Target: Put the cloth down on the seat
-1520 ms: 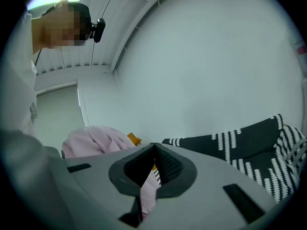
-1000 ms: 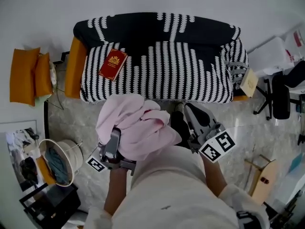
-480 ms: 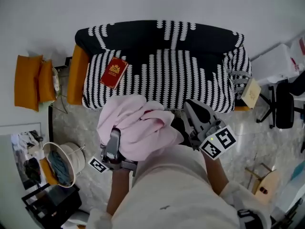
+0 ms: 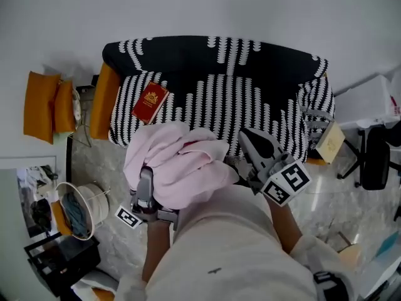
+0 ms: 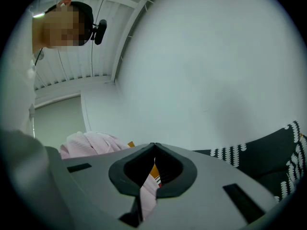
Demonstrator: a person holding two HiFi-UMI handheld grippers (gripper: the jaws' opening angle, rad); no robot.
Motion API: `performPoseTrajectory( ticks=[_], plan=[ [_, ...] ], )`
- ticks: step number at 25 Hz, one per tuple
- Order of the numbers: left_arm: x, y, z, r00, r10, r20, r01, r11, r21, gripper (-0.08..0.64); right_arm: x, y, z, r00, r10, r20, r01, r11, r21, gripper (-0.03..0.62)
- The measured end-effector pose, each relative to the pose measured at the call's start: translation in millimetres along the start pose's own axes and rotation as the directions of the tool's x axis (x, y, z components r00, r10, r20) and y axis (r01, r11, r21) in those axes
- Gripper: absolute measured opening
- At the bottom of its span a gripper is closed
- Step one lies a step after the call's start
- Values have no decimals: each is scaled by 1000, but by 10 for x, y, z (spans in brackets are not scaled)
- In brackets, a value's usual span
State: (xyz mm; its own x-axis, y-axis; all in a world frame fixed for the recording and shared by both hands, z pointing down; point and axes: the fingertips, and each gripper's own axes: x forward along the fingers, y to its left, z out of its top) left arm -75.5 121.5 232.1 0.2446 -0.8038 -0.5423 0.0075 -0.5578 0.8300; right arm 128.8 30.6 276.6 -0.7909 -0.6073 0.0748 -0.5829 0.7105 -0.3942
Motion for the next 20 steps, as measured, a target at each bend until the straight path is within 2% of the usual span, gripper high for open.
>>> performPoseTrajectory(
  ticks=[6, 12, 20],
  plan=[
    [210, 199, -85, 997, 34, 72, -37, 999, 37, 164, -46, -321, 105, 999, 49, -19, -49, 999, 6, 8],
    [361, 368, -122, 991, 60, 123, -72, 993, 96, 164, -132, -548, 37, 993, 98, -63, -96, 995, 32, 8],
    [525, 507, -127, 989, 90, 119, -108, 982, 158, 164, -122, -599, -105, 982, 139, -128, -131, 989, 70, 8]
  ],
)
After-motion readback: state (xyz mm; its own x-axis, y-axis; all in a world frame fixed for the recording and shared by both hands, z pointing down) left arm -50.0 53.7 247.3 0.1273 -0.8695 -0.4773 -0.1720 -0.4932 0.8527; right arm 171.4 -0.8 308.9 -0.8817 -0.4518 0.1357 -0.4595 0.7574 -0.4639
